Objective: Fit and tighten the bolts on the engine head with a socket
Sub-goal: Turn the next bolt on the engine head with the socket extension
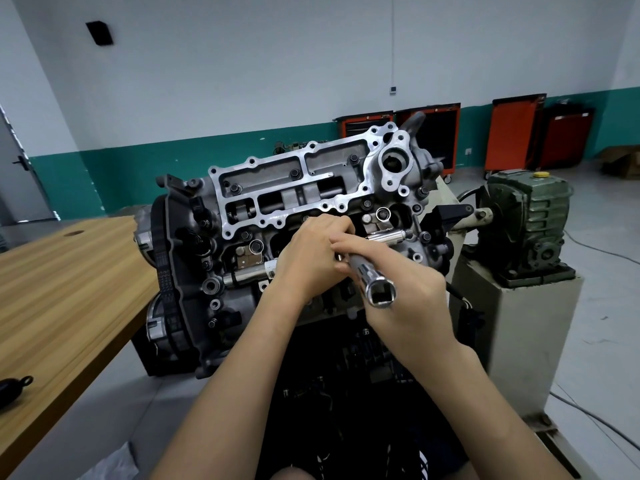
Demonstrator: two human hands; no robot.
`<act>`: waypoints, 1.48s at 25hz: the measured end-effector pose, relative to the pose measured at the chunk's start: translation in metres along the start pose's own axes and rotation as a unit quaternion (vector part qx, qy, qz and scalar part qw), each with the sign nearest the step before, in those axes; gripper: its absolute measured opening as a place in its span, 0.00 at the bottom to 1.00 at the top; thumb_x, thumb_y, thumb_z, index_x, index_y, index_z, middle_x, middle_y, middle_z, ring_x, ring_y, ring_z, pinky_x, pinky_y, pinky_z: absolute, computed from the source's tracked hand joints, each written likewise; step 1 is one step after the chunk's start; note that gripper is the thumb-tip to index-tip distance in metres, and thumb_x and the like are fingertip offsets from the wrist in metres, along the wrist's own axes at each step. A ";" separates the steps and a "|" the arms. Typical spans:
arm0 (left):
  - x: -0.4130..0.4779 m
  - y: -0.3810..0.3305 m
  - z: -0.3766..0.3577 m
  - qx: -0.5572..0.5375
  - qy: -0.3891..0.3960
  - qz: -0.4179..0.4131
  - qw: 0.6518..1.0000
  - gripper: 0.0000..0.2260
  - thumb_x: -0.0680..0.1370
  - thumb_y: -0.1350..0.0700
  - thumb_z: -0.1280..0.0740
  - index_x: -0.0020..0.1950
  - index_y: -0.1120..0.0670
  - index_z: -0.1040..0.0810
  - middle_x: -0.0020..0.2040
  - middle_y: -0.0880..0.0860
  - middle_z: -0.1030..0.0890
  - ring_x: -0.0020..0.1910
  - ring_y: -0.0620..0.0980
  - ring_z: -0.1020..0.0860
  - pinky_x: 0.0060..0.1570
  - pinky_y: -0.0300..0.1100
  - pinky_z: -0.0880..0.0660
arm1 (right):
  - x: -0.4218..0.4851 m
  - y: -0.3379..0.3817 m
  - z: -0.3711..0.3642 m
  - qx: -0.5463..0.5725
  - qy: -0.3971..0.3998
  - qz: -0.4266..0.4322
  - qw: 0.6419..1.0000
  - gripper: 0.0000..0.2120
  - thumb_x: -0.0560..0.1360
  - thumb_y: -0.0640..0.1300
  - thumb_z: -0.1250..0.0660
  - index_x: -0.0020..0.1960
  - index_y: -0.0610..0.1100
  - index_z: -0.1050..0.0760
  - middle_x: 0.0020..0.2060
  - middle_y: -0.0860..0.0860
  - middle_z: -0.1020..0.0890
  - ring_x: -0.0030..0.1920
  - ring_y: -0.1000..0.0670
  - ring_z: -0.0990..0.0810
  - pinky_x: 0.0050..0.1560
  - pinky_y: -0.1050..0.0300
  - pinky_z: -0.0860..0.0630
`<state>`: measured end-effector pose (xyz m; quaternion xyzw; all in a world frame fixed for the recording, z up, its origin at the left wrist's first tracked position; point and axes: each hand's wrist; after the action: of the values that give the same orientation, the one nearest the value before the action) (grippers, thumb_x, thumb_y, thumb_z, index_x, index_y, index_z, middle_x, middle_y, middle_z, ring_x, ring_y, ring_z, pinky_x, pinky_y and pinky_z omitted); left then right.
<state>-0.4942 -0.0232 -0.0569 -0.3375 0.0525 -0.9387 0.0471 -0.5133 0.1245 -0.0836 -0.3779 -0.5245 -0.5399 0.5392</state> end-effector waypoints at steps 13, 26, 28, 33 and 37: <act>0.004 0.007 -0.006 0.027 0.006 -0.011 1.000 0.06 0.74 0.54 0.37 0.48 0.54 0.26 0.46 0.48 0.24 0.48 0.48 0.30 0.46 0.39 0.36 | 0.001 -0.001 0.003 0.000 -0.044 -0.023 0.999 0.14 0.65 0.33 0.21 0.49 0.35 0.18 0.35 0.48 0.16 0.32 0.53 0.21 0.39 0.67 0.24; 0.001 0.002 -0.002 0.013 0.003 0.007 1.000 0.05 0.73 0.54 0.36 0.47 0.54 0.27 0.43 0.45 0.28 0.46 0.46 0.32 0.41 0.38 0.42 | -0.002 0.003 0.001 0.014 -0.006 -0.016 1.000 0.14 0.69 0.31 0.25 0.53 0.34 0.20 0.47 0.46 0.15 0.45 0.51 0.17 0.49 0.60 0.22; 0.001 0.002 -0.002 0.001 0.001 0.009 1.000 0.05 0.73 0.53 0.36 0.46 0.53 0.27 0.41 0.46 0.28 0.45 0.48 0.31 0.43 0.39 0.38 | -0.003 0.003 -0.001 0.015 0.022 0.001 1.000 0.16 0.70 0.26 0.28 0.57 0.33 0.21 0.51 0.45 0.16 0.49 0.51 0.17 0.53 0.59 0.22; 0.001 0.002 -0.002 0.023 0.005 0.002 1.000 0.06 0.73 0.54 0.37 0.48 0.54 0.27 0.45 0.47 0.25 0.48 0.48 0.31 0.43 0.37 0.40 | 0.001 0.000 0.004 -0.008 -0.057 -0.021 0.998 0.13 0.65 0.35 0.20 0.48 0.35 0.18 0.35 0.46 0.16 0.33 0.51 0.19 0.38 0.63 0.24; 0.002 0.001 -0.002 0.006 0.010 0.025 1.000 0.07 0.71 0.56 0.39 0.47 0.52 0.27 0.42 0.44 0.29 0.46 0.46 0.33 0.37 0.36 0.42 | -0.004 0.004 -0.003 0.019 0.001 -0.017 1.000 0.15 0.69 0.25 0.28 0.55 0.32 0.21 0.51 0.44 0.16 0.50 0.48 0.16 0.53 0.54 0.21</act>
<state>-0.4966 -0.0242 -0.0572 -0.3261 0.0562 -0.9409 0.0722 -0.5083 0.1227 -0.0872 -0.3582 -0.5406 -0.5387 0.5378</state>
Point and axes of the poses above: each hand's wrist, its own x-axis towards the middle knuckle, its own z-axis out of the back of the hand, y = z × x
